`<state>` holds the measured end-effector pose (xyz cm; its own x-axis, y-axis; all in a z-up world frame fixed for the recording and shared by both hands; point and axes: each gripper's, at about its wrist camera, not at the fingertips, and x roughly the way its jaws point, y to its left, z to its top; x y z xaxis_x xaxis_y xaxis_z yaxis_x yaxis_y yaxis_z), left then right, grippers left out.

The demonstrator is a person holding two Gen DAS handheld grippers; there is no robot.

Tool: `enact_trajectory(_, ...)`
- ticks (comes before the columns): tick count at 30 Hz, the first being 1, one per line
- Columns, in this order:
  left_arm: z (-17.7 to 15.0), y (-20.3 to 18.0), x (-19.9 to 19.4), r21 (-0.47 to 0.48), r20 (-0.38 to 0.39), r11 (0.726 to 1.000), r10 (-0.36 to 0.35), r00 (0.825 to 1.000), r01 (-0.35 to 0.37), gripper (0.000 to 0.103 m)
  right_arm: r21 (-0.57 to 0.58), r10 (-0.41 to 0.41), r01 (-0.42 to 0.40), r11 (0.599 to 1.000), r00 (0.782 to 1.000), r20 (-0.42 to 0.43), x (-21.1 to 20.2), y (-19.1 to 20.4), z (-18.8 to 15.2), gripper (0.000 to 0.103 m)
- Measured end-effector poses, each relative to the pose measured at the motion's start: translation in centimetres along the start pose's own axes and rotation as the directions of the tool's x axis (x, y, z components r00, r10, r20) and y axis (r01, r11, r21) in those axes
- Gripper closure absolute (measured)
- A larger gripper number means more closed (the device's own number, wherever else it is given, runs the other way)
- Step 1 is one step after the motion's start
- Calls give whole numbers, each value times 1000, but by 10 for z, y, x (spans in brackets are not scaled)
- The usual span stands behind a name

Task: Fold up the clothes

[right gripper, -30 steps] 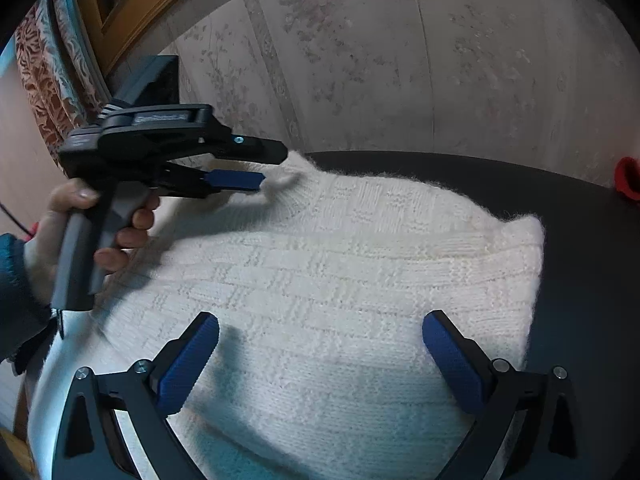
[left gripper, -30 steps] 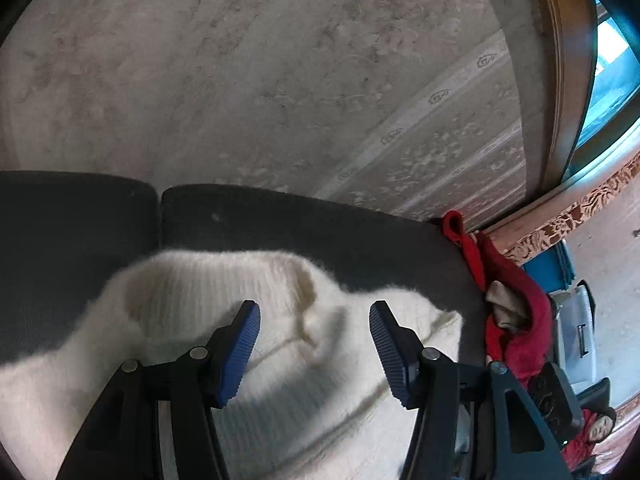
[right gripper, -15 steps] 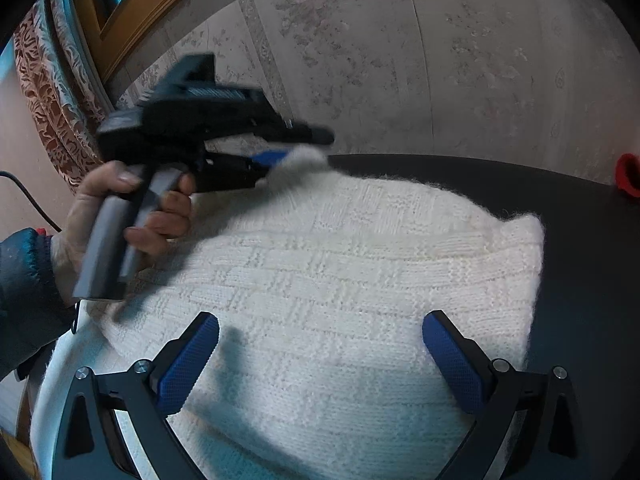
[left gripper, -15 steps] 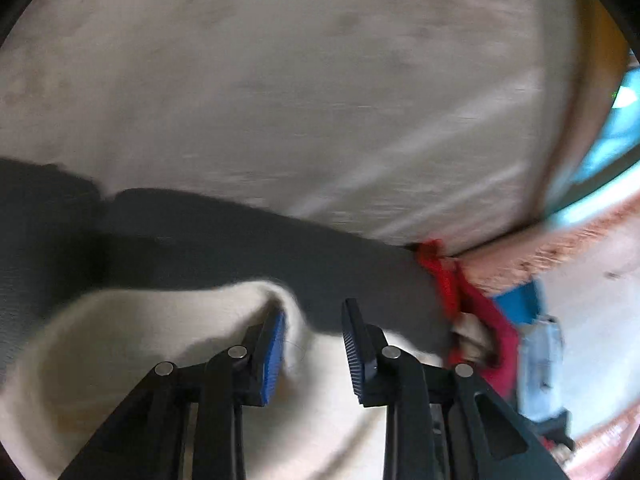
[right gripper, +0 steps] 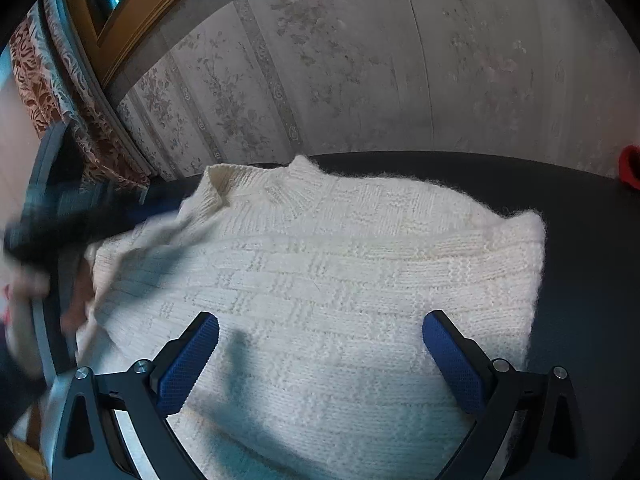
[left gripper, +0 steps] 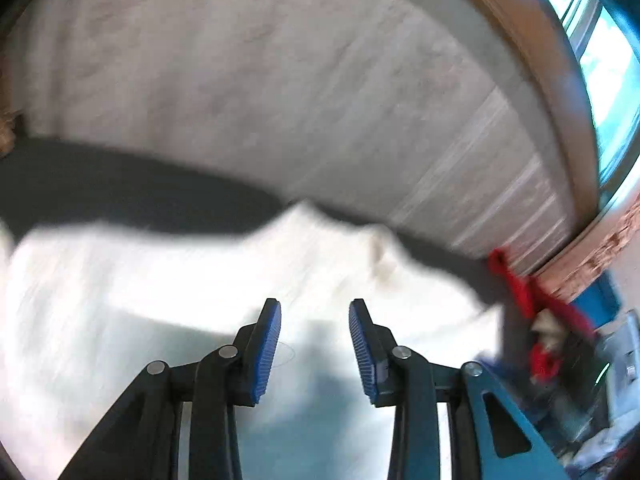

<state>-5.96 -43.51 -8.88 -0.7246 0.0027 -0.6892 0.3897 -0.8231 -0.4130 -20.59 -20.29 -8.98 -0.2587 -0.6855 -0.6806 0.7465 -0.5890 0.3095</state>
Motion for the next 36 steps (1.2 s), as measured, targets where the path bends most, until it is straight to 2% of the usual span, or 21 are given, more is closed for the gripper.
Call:
enact_trajectory(1,-8,5,-4,7,10,1000,21,1000,-22,67,16,41,-41,999,999,-4,0,-1,7,0)
enact_trajectory(2,-12,8,-7,8,25,1000,20,999,-21,67,50,117,-117,992,993,1,0,1,17,0)
enact_trajectory(4,-12,13,-8,-10,32,1000,19,999,-19,67,105,261,-262,959,965,19,1,5,38,0)
enact_trajectory(6,-12,18,-6,-31,34,1000,2,999,-1,67,133,383,-384,914,923,36,14,18,67,0)
enact_trajectory(9,-14,28,-7,-70,45,996,-44,998,47,67,164,505,-500,850,863,9,42,36,96,0)
enact_trajectory(10,-15,33,-9,-84,51,994,-63,997,68,68,190,542,-528,827,840,-22,61,42,108,0)
enact_trajectory(14,-18,40,-9,-114,65,990,-76,995,83,75,259,541,-496,829,828,-146,129,52,133,0)
enact_trajectory(16,-18,37,-7,-113,68,991,-71,995,78,75,310,567,-493,813,792,-227,161,56,135,0)
enact_trajectory(18,-18,33,-5,-111,69,991,-67,995,74,75,333,599,-514,790,763,-243,173,62,134,0)
enact_trajectory(20,-17,32,-4,-110,70,991,-66,995,73,75,362,641,-550,753,738,-211,175,63,137,0)
enact_trajectory(22,-17,31,-4,-107,71,992,-59,996,67,75,436,737,-631,642,665,-124,181,64,140,0)
enact_trajectory(23,-17,29,-4,-101,71,993,-51,996,58,75,448,736,-631,633,670,-96,184,64,142,0)
enact_trajectory(26,-17,27,-4,-94,71,994,-41,997,48,75,496,704,-604,623,709,-21,194,58,144,0)
enact_trajectory(31,-18,27,-4,-91,74,995,-33,997,40,75,485,619,-536,691,786,-12,193,50,155,0)
enact_trajectory(32,-17,27,-3,-91,74,995,-31,997,38,75,465,594,-517,718,804,-23,190,51,158,0)
enact_trajectory(36,-15,28,-2,-98,75,995,-30,997,37,75,410,569,-520,749,823,4,152,45,166,0)
